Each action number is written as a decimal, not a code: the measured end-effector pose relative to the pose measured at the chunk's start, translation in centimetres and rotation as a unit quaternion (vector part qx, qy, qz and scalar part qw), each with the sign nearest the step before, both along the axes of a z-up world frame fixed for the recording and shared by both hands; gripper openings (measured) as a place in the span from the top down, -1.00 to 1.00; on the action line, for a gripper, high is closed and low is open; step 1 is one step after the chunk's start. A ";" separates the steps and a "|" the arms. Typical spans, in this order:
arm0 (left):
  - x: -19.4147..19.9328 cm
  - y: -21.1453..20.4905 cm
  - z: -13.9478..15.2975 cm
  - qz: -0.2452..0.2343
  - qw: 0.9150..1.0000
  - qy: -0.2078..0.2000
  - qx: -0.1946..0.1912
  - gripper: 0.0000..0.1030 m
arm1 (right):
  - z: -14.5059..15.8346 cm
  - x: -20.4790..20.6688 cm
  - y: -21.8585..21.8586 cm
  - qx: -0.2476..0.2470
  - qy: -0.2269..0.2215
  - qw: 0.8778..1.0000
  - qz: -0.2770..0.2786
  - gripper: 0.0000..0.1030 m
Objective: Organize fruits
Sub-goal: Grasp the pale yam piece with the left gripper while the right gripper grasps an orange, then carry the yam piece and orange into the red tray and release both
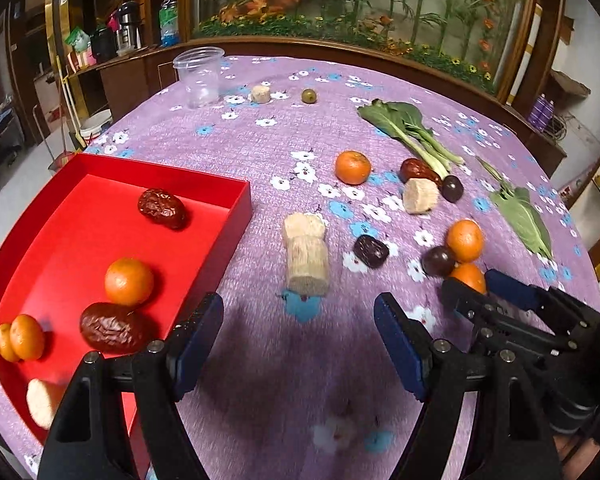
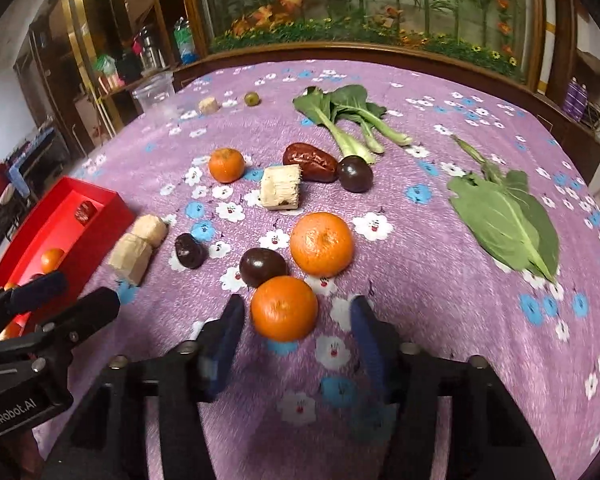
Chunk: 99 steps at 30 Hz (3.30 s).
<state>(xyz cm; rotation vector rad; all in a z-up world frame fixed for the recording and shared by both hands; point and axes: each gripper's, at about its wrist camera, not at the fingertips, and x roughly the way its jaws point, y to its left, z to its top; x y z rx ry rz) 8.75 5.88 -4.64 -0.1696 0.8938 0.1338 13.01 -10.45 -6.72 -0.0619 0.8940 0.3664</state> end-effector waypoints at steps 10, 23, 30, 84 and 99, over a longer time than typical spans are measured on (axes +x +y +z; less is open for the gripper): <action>2.2 0.2 -1.4 0.006 1.000 0.016 0.009 -0.19 | -0.4 0.4 0.1 0.019 -0.008 1.000 0.008 0.28; 2.7 -0.5 -1.6 -0.003 1.000 0.016 0.018 0.51 | -0.4 0.4 -0.3 0.033 -0.004 0.999 0.011 0.29; -0.5 -0.4 0.4 -0.031 0.999 -0.020 -0.023 0.51 | 0.8 -1.0 -0.9 0.022 -0.011 1.000 -0.001 0.30; -9.8 18.1 3.4 0.128 0.990 -0.036 -0.046 0.50 | 6.5 -5.7 19.1 0.070 -0.044 0.987 0.139 0.28; -3.6 18.8 2.1 0.128 0.991 -0.005 -0.024 0.50 | 3.7 -1.4 22.1 0.060 -0.016 0.990 0.125 0.28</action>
